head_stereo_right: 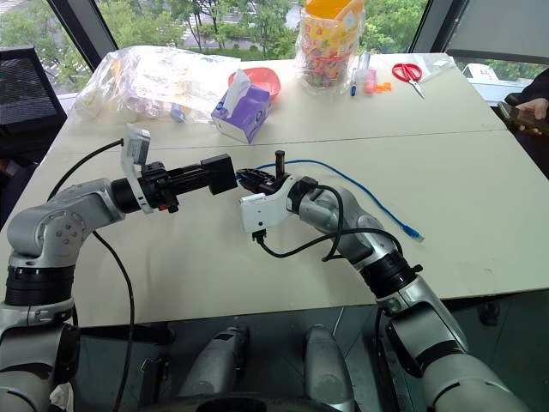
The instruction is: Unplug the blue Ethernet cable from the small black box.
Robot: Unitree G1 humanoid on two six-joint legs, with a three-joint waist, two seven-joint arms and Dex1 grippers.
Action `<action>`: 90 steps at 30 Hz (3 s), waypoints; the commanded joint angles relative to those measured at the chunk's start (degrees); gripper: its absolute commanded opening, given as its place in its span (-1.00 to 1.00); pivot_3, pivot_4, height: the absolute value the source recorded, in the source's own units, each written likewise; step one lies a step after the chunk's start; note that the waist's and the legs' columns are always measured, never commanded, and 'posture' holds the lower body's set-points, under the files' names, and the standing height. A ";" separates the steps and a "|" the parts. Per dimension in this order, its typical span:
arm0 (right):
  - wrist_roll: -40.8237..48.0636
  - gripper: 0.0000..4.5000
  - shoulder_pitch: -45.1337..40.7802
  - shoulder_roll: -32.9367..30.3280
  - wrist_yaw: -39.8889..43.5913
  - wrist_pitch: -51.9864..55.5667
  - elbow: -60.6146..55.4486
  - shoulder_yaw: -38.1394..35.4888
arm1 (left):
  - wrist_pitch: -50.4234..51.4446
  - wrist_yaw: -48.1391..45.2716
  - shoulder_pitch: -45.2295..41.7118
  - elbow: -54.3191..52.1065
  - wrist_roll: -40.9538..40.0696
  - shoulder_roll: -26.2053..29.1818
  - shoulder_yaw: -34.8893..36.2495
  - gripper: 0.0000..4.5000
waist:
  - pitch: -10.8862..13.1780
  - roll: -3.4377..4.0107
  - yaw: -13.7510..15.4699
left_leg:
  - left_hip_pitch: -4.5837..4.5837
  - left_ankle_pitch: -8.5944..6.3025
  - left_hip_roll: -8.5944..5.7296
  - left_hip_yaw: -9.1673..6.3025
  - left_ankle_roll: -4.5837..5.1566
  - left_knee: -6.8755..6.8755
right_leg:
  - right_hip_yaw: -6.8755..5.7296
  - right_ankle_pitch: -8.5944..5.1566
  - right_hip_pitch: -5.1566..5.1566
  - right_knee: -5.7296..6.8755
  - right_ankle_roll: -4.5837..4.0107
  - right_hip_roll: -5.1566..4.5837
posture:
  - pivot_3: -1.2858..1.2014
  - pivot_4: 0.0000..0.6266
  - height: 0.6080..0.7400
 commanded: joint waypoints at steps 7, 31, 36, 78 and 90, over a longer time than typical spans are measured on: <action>13.80 -0.18 -6.28 -0.01 7.16 -0.74 -0.19 -4.19 | 0.83 -3.65 0.43 -2.87 -0.69 1.61 -0.51 -0.80 | 0.01 -0.02 -0.07 | 0.00 0.00 0.00 0.00 0.00 0.00 | 0.00 0.00 0.00 0.00 0.00 0.00 | 0.03 -0.52 0.82; 67.94 0.46 -18.88 -2.37 48.51 68.10 1.83 -11.37 | 0.63 -13.94 -0.34 -8.96 -6.94 8.01 3.35 -0.80 | 0.04 0.00 0.01 | -0.06 -0.01 0.03 0.00 0.00 -0.02 | -0.03 -0.01 -0.06 -0.06 -0.01 0.00 | 0.03 -0.52 0.82; 68.70 0.02 -19.82 -2.84 49.67 71.07 1.95 -10.55 | 1.12 -13.39 0.13 -9.88 -7.72 8.27 3.88 -0.80 | 0.04 0.00 0.00 | -0.09 -0.01 0.02 0.01 0.00 -0.02 | -0.03 -0.01 -0.07 -0.08 0.00 -0.01 | 0.03 -0.52 0.82; 67.91 -0.78 -20.75 -5.02 55.93 69.87 3.93 -7.88 | 1.20 -14.64 2.24 -13.83 -9.21 11.39 3.48 -0.80 | 0.04 0.00 -0.02 | -0.11 -0.01 0.03 0.03 -0.01 -0.02 | -0.03 -0.01 -0.11 -0.09 0.00 -0.01 | 0.03 -0.52 0.82; 68.40 -0.32 -20.82 -5.53 57.65 70.59 3.46 -7.94 | 1.15 -13.68 3.09 -15.03 -10.21 11.33 3.50 -0.80 | 0.04 0.00 -0.02 | -0.11 -0.01 0.03 0.03 -0.01 -0.02 | -0.03 -0.01 -0.11 -0.09 0.00 -0.01 | 0.03 -0.52 0.82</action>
